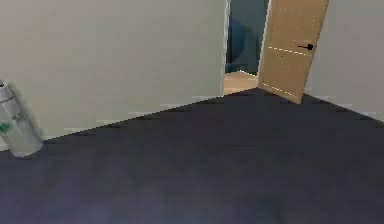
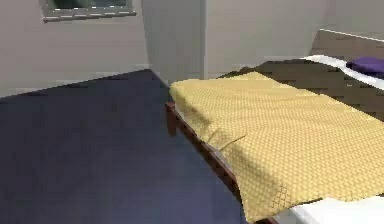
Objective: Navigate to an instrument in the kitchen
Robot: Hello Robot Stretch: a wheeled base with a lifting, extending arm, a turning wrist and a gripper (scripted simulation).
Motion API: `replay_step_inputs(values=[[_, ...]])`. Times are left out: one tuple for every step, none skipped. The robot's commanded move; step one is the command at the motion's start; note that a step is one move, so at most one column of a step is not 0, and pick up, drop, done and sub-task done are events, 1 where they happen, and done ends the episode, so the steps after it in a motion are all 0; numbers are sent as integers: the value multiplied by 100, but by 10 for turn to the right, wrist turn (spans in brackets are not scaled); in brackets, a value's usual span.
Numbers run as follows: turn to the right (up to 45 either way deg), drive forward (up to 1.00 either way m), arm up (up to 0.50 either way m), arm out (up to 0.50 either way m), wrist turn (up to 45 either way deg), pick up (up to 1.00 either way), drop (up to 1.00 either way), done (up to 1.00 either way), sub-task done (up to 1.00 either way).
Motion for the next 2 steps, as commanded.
replay_step_inputs(values=[[-450,0,0,0,0,0,0,0,0],[-450,0,0,0,0,0,0,0,0]])
